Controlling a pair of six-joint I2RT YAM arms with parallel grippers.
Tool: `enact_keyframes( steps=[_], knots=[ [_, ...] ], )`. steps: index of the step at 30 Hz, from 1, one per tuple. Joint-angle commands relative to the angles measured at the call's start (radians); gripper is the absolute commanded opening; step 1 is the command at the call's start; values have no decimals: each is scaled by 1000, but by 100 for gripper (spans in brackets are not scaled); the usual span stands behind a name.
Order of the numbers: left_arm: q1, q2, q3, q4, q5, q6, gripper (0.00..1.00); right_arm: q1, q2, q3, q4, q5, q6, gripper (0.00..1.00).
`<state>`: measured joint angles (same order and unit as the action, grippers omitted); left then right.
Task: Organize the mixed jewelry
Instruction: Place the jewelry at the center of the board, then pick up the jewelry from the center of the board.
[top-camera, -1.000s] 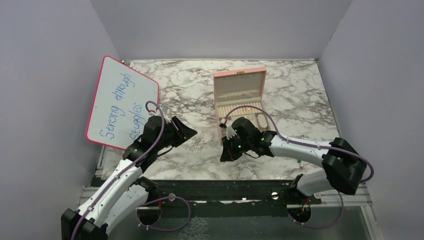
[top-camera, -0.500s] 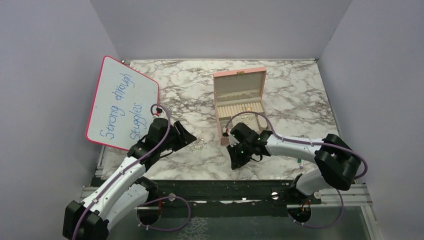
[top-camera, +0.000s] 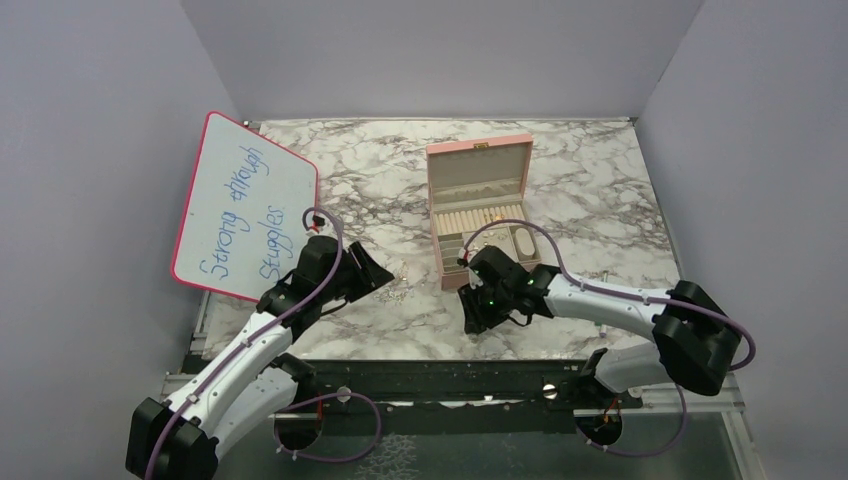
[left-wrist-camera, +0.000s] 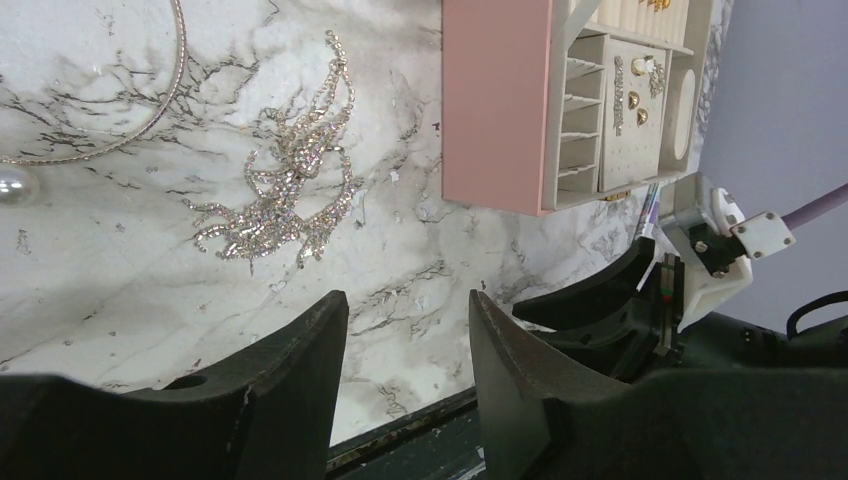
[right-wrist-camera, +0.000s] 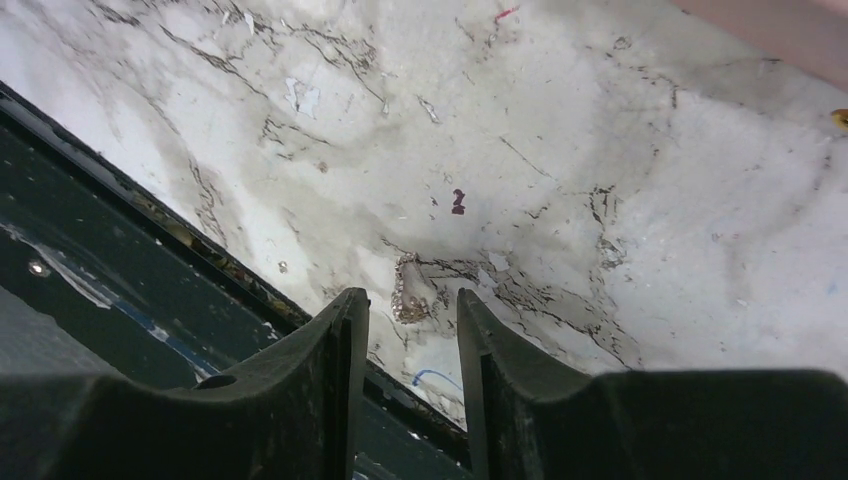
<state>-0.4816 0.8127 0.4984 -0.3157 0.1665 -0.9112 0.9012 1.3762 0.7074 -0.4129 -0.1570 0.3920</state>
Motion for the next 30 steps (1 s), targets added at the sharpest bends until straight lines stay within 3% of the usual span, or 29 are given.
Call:
enact_keyframes(
  steps=[1, 11, 18, 30],
  knots=[
    [-3, 1, -8, 23, 5, 20, 50, -4, -41, -23, 36, 63, 54, 43],
    [-2, 10, -10, 23, 8, 22, 51, 3, 0, -29, 42, 59, 122, 42],
    [-2, 15, -15, 28, 8, 24, 54, 42, 5, -33, 38, 138, 187, 42],
    [-3, 12, -26, 30, 6, 26, 54, 109, 63, 24, 29, 231, 200, 25]
  ],
)
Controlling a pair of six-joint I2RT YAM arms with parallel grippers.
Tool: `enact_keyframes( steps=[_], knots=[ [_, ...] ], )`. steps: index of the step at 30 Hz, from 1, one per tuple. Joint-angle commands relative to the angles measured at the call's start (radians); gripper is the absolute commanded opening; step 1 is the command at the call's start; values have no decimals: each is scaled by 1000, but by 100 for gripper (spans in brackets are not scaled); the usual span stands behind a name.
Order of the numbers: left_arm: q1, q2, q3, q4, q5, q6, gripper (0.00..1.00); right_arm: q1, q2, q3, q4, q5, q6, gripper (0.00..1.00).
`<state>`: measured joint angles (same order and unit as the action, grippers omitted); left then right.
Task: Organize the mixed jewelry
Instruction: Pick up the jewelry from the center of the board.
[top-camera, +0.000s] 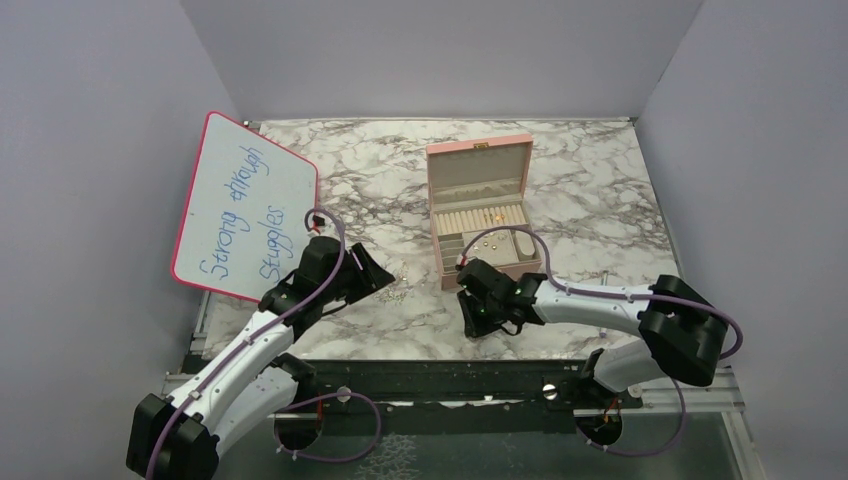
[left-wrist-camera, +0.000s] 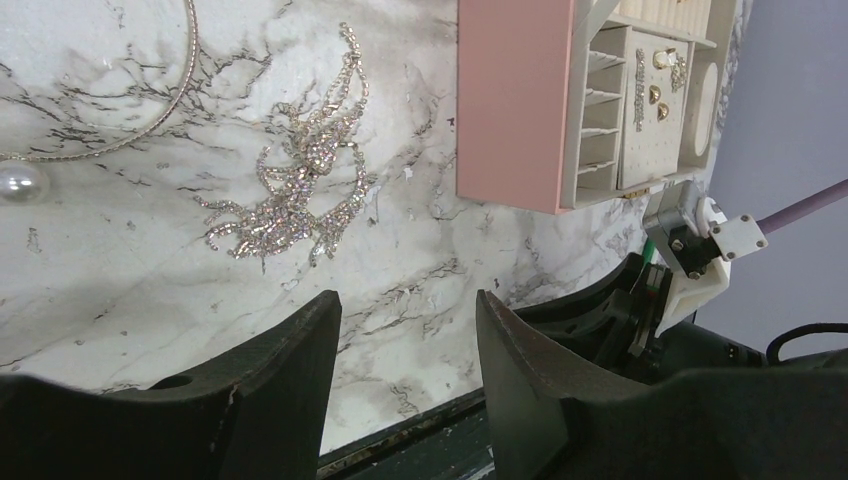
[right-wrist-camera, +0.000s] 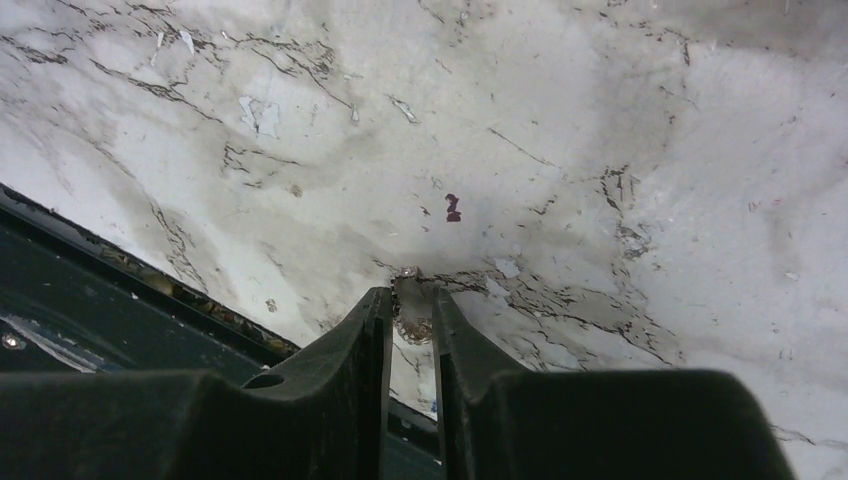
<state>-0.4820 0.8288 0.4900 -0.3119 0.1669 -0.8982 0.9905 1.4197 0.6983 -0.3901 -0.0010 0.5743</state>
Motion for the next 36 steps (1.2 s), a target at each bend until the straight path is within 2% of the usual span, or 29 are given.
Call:
enact_keyframes(
  steps=[1, 14, 22, 26, 29, 36],
  knots=[
    [-3, -6, -19, 27, 5, 14, 54, 23, 19, 36, 5, 81, 19, 24],
    [-3, -6, -25, 27, 3, 13, 54, 81, 62, 74, -25, 151, 39, 26],
    [-3, -9, -30, 28, 1, 12, 54, 88, 90, 90, -66, 211, 68, 17],
    [-3, -9, -30, 28, 1, 13, 54, 87, 91, 93, -54, 227, 84, 7],
    [-3, -11, -29, 28, 7, 13, 54, 88, 63, 94, -27, 231, 79, 1],
    [-2, -58, 1, 32, 21, 12, 56, 86, -110, 55, 145, 121, -29, 1]
  ],
)
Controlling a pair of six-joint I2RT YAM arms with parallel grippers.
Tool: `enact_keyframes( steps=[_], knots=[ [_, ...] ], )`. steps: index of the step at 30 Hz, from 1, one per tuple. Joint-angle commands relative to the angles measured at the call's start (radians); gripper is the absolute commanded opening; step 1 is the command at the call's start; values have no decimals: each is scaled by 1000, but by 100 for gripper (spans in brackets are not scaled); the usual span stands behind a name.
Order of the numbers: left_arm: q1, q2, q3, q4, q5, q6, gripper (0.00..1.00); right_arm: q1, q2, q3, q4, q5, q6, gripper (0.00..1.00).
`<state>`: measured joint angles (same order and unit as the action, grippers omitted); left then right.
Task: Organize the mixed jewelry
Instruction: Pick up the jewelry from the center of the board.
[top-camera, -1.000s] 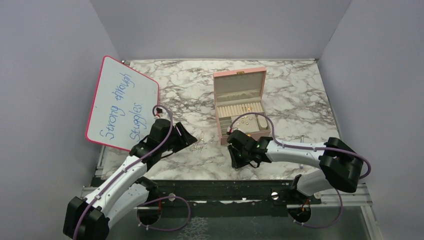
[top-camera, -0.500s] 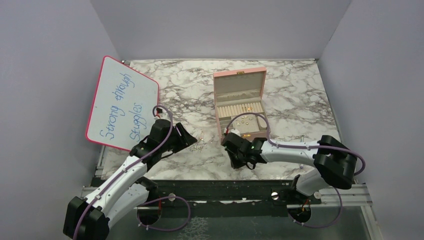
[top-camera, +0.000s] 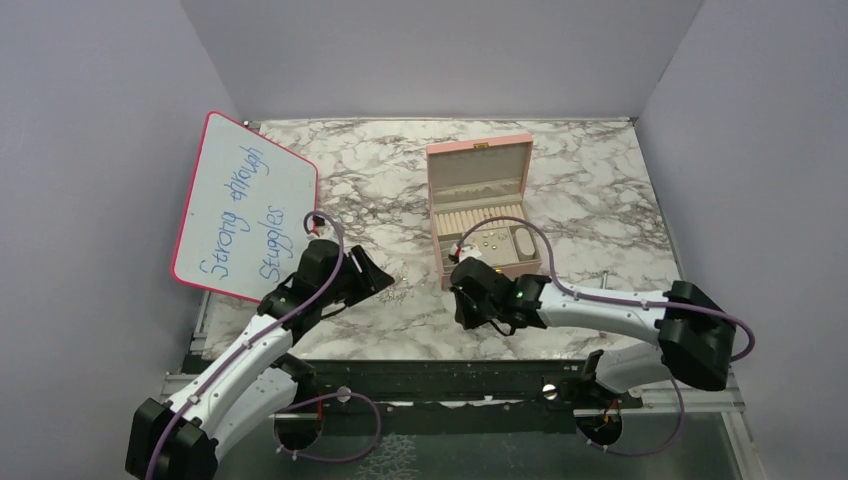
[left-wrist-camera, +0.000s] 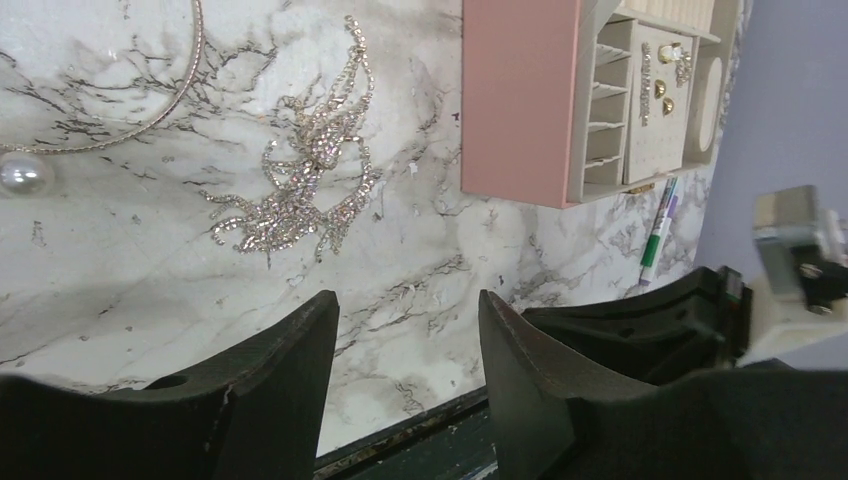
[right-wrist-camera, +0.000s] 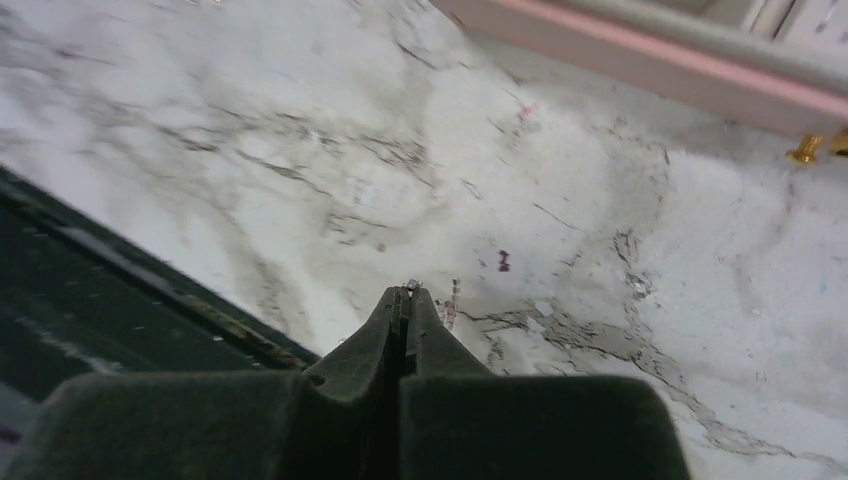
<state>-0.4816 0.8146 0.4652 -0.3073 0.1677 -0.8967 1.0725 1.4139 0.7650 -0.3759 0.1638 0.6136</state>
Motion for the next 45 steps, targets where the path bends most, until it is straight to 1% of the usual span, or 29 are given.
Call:
enact_keyframes(
  steps=[1, 6, 9, 13, 18, 20, 22, 24, 29, 36, 41, 45],
  knots=[
    [-3, -57, 29, 32, 21, 9, 57, 4, -129, -21, 163, -59, -91, 1],
    [-3, -117, 43, 94, 61, -12, 61, -14, -250, -77, 351, -172, -166, 1],
    [-3, -141, 52, 150, 98, -35, 63, -33, -313, -94, 468, -274, -182, 1],
    [-3, -157, 58, 245, 166, -81, 66, -76, -376, -103, 595, -447, -182, 1],
    [-3, -188, 48, 370, 228, -149, 70, -207, -414, -127, 783, -753, -101, 1],
    [-3, -199, 46, 405, 248, -170, 71, -234, -418, -136, 859, -840, -74, 1],
    [-3, -208, 41, 448, 269, -195, 72, -243, -415, -130, 899, -900, -59, 1],
    [-3, -211, 30, 498, 294, -225, 74, -244, -412, -126, 934, -933, -41, 1],
    [-3, -210, -6, 616, 354, -292, 76, -247, -420, -126, 987, -945, -16, 1],
    [-3, -200, -7, 631, 374, -282, 77, -247, -405, -131, 1075, -1027, 48, 1],
    [-3, -200, -5, 642, 388, -263, 77, -246, -381, -132, 1190, -1126, 127, 1],
    [-3, -190, 6, 661, 414, -244, 77, -247, -358, -114, 1227, -1212, 116, 1]
  ],
)
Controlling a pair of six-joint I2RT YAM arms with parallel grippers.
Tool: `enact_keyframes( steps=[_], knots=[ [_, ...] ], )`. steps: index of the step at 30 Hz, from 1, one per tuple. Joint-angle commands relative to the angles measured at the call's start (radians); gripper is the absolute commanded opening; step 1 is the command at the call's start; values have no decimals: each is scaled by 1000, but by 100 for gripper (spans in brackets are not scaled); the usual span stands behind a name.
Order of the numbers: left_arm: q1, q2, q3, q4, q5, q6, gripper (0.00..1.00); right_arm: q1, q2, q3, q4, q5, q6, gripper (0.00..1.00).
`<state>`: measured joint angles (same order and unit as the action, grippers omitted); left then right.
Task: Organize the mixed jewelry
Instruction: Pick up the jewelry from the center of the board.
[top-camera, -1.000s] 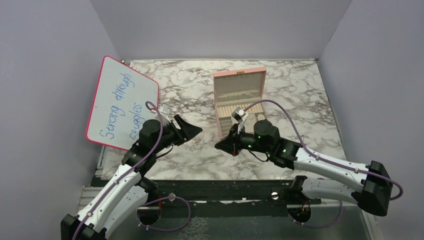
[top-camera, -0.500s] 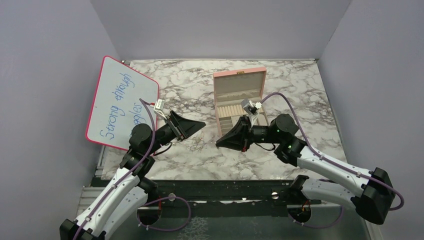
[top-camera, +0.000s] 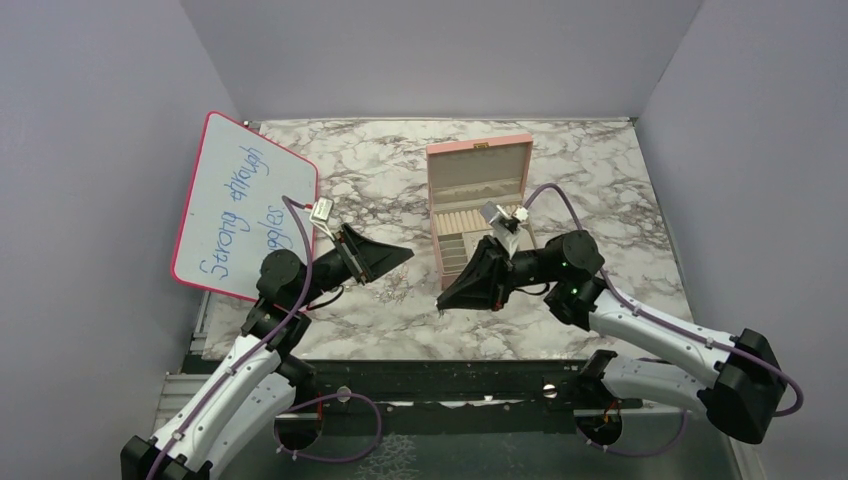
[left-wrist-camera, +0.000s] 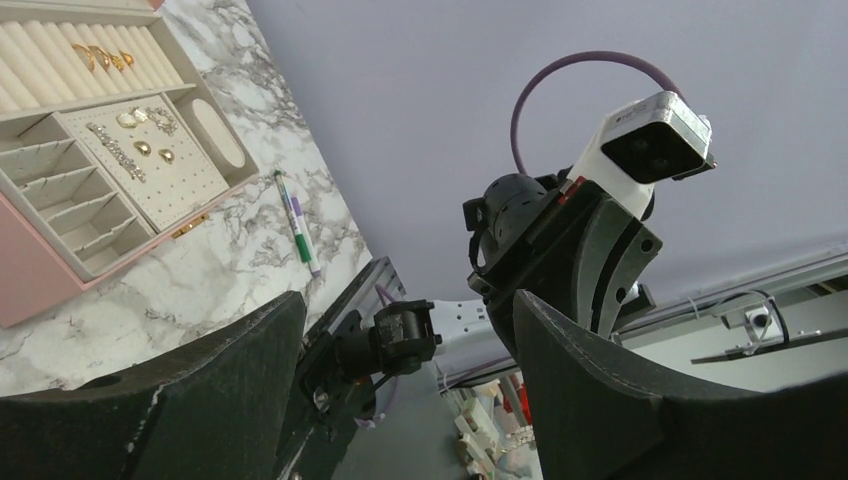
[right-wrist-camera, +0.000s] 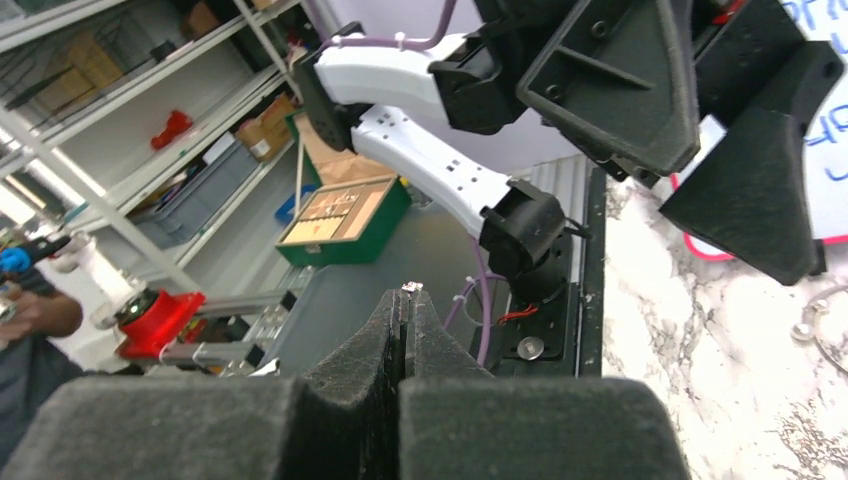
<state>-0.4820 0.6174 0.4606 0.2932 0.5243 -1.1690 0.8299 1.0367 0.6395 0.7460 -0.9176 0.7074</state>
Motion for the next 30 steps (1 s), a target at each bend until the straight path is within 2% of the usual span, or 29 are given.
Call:
enact_keyframes(
  steps=[1, 7, 18, 25, 30],
  knots=[
    [-2, 12, 15, 62, 66, 36, 78, -4, 23, 13, 113, -149, 13, 1],
    [-2, 52, 35, 67, 108, 80, 78, -4, 54, 36, 184, -261, -2, 1],
    [-3, 107, 52, 70, 149, 145, 78, -3, 69, 100, 146, -428, -46, 1],
    [-3, 119, 65, 70, 174, 172, 78, -4, 69, 133, 41, -439, -126, 1],
    [-3, 113, 55, 69, 171, 173, 78, -4, 61, 149, -85, -356, -209, 1]
  ],
)
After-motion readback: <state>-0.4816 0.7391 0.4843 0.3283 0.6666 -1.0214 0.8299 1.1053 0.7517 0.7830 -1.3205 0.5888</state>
